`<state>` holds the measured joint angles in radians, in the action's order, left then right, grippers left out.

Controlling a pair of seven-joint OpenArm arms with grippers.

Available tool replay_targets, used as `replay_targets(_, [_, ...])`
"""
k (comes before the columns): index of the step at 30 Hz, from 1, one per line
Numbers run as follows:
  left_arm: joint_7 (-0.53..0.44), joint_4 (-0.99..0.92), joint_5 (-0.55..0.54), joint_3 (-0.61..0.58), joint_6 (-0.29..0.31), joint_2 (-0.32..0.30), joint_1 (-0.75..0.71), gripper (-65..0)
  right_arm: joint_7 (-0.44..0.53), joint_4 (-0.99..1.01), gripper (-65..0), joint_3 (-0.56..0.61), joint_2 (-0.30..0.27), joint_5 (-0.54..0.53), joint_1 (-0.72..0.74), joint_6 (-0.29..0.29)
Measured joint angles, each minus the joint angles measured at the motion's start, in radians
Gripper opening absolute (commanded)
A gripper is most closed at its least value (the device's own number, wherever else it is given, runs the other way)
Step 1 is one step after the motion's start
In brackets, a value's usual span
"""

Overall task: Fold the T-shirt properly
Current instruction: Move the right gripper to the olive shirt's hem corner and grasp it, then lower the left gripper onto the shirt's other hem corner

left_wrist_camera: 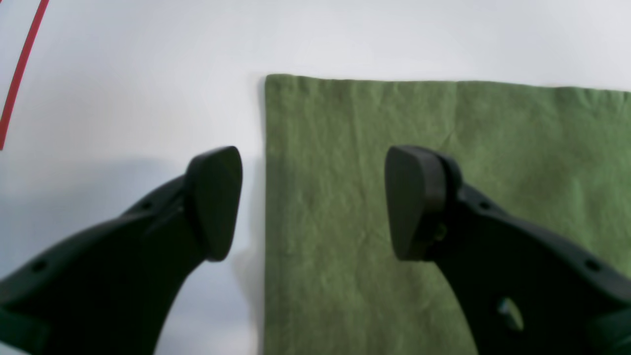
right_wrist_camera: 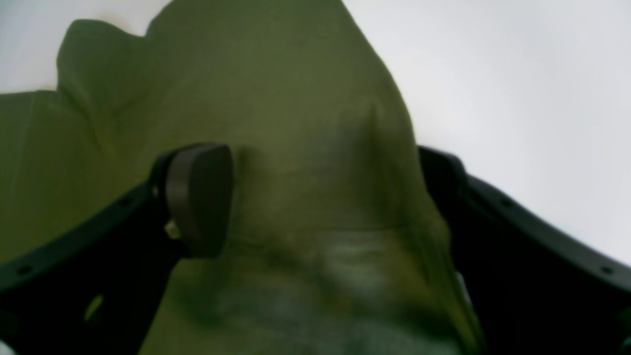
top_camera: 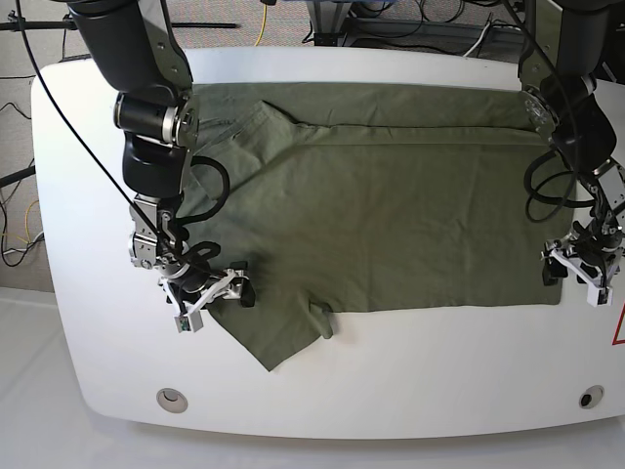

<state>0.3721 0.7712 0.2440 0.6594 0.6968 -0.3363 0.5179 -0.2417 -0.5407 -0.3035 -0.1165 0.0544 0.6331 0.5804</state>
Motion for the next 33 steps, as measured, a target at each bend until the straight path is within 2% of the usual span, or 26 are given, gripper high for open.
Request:
replay_targets(5, [0.001,0.0,0.002,0.005,0.0,0.0,0.0,-22.7,-0.001,-0.002,-13.4,0.0,0.001,0.0,-0.002,0.0])
replay_targets(7, [0.001,0.0,0.002,0.006,0.0,0.0,0.0,-22.4,-0.001,-0.002,-17.3,0.0,0.0,0.0,-0.003,0.0])
replay_targets(9, [0.001,0.0,0.003,0.006,0.0,0.0,0.0,-22.4,-0.001,-0.001,-23.3,0.002,0.0,-0.003,-0.003,0.0])
replay_targets(15, [0.0,-0.005,0.004,0.003,0.0,0.0,0.0,-21.9,-0.005,0.004,-49.4,0.004,0.0,-0.006,-0.003,0.0])
replay_targets(19, [-0.003,-0.008,0.006,0.003,0.0,0.0,0.0,-22.1,-0.006,0.005,-63.3,0.004,0.0,-0.006,-0.003,0.0])
replay_targets(33, [-0.023,0.001,0.022,0.02,0.0,0.0,0.003,-21.4,-0.029,0.0,-65.0,-0.003,0.0,-0.002,-0.003,0.004])
